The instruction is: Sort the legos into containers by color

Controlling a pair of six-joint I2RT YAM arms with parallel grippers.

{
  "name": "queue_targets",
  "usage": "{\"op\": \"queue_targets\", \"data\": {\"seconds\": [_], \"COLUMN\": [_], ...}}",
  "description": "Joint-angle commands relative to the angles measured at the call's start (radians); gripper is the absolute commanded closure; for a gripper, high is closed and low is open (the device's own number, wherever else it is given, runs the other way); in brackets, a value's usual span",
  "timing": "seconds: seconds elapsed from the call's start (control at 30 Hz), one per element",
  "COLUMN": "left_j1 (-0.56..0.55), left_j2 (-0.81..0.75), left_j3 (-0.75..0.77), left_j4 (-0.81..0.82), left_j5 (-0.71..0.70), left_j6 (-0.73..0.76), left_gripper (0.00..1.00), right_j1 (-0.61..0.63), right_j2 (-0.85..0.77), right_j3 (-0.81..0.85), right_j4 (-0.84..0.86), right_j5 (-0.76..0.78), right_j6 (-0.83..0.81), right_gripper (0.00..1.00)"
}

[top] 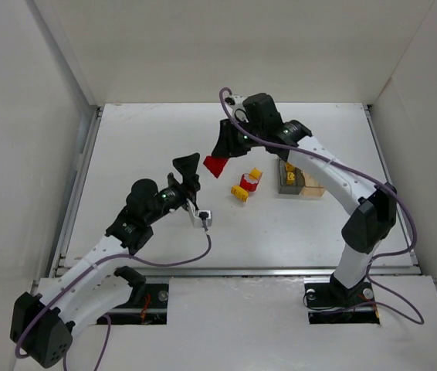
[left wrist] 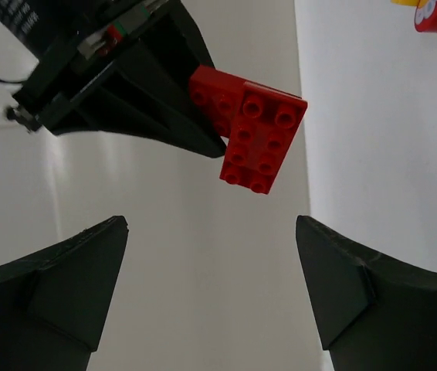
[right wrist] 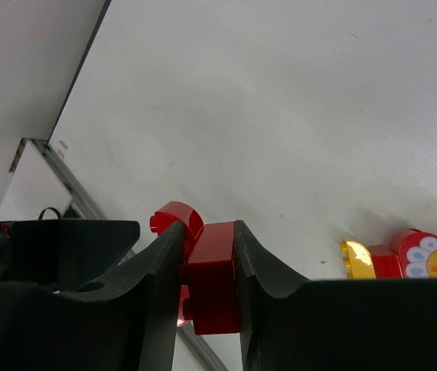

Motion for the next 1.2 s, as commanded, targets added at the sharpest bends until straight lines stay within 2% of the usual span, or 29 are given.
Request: {"op": "queue_targets", "data": {"seconds": [0.0,0.17,0.43,0.5,0.63,0.67,0.77,0.8,1.0,1.1,1.17], "left_j1": [-0.001,-0.001,-0.001,-0.001,-0.001,-0.001,-0.001,-0.001,-0.001,-0.001,-0.001], "left_j2": [-0.033,-0.033,-0.015,-0.015,-0.024,-0.024,-0.024,-0.024,-0.033,-0.033,-0.033], "left_j3": [-0.038,-0.052,-0.043,-0.043,-0.034,-0.034,-0.034,-0.025,-0.025,-0.025,-0.003], "left_j4": [0.032,0.085,0.077,0.068,0.022,0.022,-0.006,-0.006,-0.015,-0.026,-0.078], "left_j5": [0.110,0.110,0.122,0.122,0.145,0.154,0.154,0.154,0.154,0.154,0.154], "left_j6": [0.235,0.267,0.312,0.312,0.312,0.312,0.322,0.322,0.313,0.304,0.304], "left_gripper": [0.13,0.23,0.34,0.34,0.42,0.45,0.61,0.72,0.99,1.00,1.00], "right_j1": [0.020,0.049,0.081,0.091,0.101,0.101,0.111,0.111,0.111,0.120,0.120], "right_j2": [-0.073,-0.092,-0.081,-0.070,-0.059,-0.059,-0.050,-0.050,-0.050,-0.050,-0.050], "right_j3": [0.039,0.030,0.029,0.039,0.048,0.057,0.066,0.066,0.066,0.056,0.056], "right_j4": [-0.008,-0.017,-0.017,-0.028,-0.028,-0.028,-0.028,-0.028,-0.028,-0.028,-0.048], "right_j5": [-0.026,-0.017,0.002,0.002,0.002,0.002,0.002,0.002,-0.010,-0.010,0.060], "right_j6": [-0.016,-0.016,-0.016,-0.016,-0.016,-0.016,-0.016,-0.016,-0.016,-0.016,-0.016], "right_gripper": [1.00,1.00,1.00,1.00,1.00,1.00,1.00,1.00,1.00,1.00,1.00]}}
